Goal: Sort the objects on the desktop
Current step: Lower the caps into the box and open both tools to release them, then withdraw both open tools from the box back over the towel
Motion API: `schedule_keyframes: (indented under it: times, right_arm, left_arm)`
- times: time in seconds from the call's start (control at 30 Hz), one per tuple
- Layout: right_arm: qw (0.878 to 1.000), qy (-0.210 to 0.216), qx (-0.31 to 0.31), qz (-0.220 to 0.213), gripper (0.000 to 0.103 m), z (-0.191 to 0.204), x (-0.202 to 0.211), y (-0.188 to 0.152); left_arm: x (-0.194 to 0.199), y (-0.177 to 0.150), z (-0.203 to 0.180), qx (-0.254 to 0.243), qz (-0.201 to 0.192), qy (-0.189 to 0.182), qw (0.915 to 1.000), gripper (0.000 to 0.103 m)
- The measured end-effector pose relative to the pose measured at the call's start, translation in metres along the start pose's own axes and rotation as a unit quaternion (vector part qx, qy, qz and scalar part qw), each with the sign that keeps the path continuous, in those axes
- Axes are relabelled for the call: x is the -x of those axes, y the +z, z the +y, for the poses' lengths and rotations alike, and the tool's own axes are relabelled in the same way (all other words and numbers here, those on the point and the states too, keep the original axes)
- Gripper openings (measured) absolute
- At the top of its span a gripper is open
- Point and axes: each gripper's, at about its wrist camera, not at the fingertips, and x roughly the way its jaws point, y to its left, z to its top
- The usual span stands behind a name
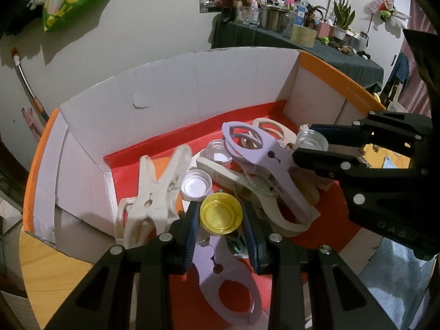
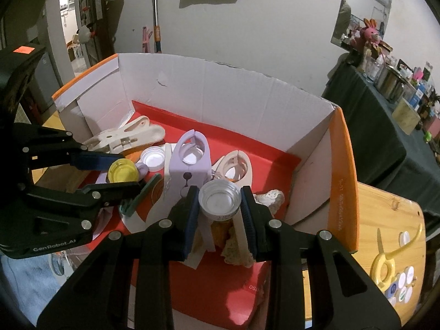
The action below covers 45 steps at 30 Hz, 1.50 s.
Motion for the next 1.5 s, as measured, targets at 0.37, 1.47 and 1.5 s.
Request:
schedule_keyframes:
  times: [0.37,1.47,1.5]
  right_arm:
    - [1.0,0.001,-0.005,0.001,0.029,-0.001,-0.001,0.0]
    - [0.997,-0.037,-0.033,-0.06,0.078,0.001,0.055,-0.015]
    - [0.997,-0.037,-0.034,-0.062,0.078,0.001,0.059,-0.015]
  left_arm:
    - [0.001,-0.002,0.003,0.003,-0.004,0.004,1.0,0.033]
    - [0.068,-0.041,0.001,0.041,-0.045,0.027,0.9978,0.076]
    - [0.07,-0.043,0.001,0.043,-0.045,0.031,0.9976,0.077]
